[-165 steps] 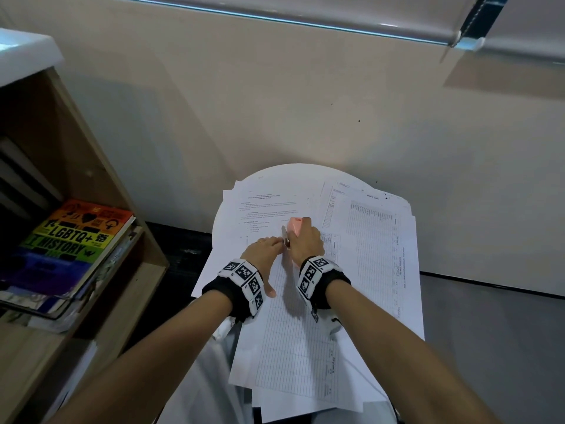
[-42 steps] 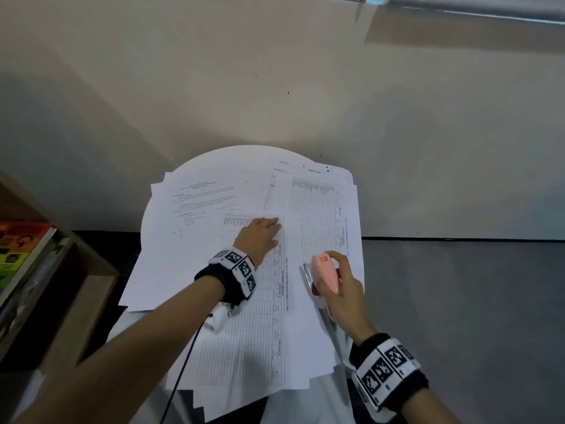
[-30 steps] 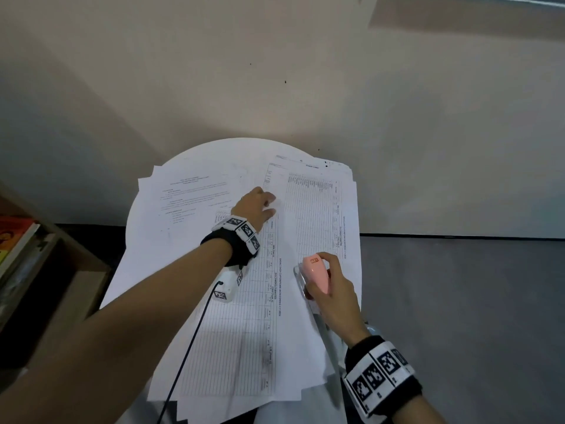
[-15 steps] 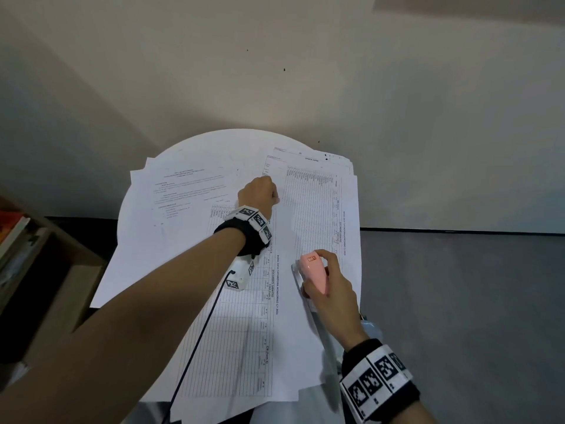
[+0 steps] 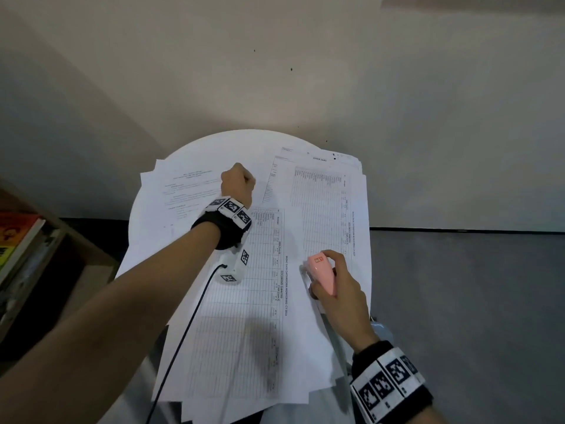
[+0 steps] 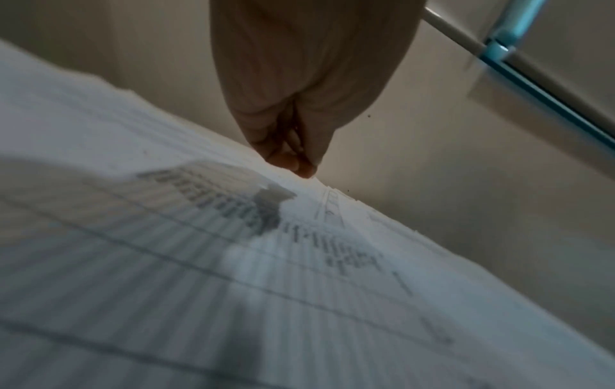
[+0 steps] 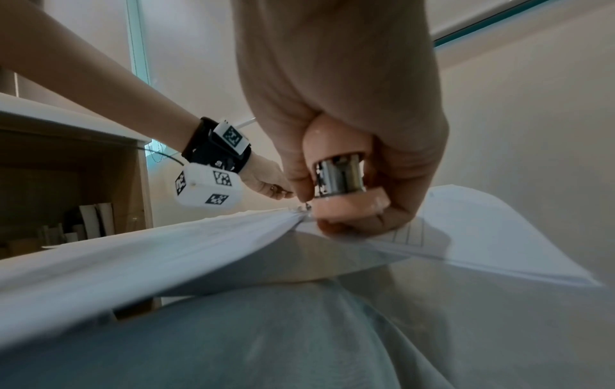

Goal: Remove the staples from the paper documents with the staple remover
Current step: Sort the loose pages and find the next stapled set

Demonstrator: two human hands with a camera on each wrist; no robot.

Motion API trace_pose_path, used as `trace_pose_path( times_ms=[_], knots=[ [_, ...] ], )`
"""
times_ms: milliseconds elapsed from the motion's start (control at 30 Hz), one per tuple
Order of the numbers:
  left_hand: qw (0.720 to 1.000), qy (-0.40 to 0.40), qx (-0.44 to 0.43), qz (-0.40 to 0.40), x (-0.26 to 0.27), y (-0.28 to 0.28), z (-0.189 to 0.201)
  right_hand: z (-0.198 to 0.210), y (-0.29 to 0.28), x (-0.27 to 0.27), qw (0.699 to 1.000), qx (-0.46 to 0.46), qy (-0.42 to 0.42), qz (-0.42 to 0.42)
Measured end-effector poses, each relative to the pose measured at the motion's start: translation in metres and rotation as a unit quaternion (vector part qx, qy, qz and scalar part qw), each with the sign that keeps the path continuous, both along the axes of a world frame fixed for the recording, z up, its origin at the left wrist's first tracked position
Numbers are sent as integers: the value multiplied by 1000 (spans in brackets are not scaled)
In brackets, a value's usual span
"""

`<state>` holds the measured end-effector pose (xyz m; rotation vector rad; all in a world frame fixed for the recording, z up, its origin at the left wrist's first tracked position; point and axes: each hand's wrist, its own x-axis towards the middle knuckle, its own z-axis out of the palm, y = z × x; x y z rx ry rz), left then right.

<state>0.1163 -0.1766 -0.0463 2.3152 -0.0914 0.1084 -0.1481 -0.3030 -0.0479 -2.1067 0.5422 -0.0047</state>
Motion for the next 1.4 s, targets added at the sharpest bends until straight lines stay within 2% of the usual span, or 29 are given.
trace_pose_path(
  times_ms=[100, 233, 433, 733, 833, 1067, 1133, 1300, 1400],
  knots=[
    [998, 7, -12, -64, -5, 2, -2, 0, 0, 0, 1000, 3, -1, -2],
    [990, 28, 57, -125, -3, -3, 1, -2, -1, 0, 1000, 5, -2, -2],
    [978, 63, 117, -162, 0, -9, 7, -3, -1, 1, 1000, 2, 1, 3],
    [980, 77, 131, -129, -1, -15, 14, -3, -2, 1, 1000, -4, 1, 12],
    [975, 80, 151, -141, -1, -18, 19, -4, -3, 1, 1000, -4, -2, 13],
    [931, 146, 249, -224, 7, -26, 31, 1, -1, 2, 1000, 5, -21, 16],
    [914, 143, 287, -250, 7, -26, 32, 2, -1, 1, 1000, 7, -22, 15],
    [878, 102, 393, -253, 4, -24, 24, 0, -2, 2, 1000, 4, -19, 13],
    [885, 78, 385, -251, -2, -20, 22, -2, -2, 2, 1000, 5, -13, 16]
  ],
)
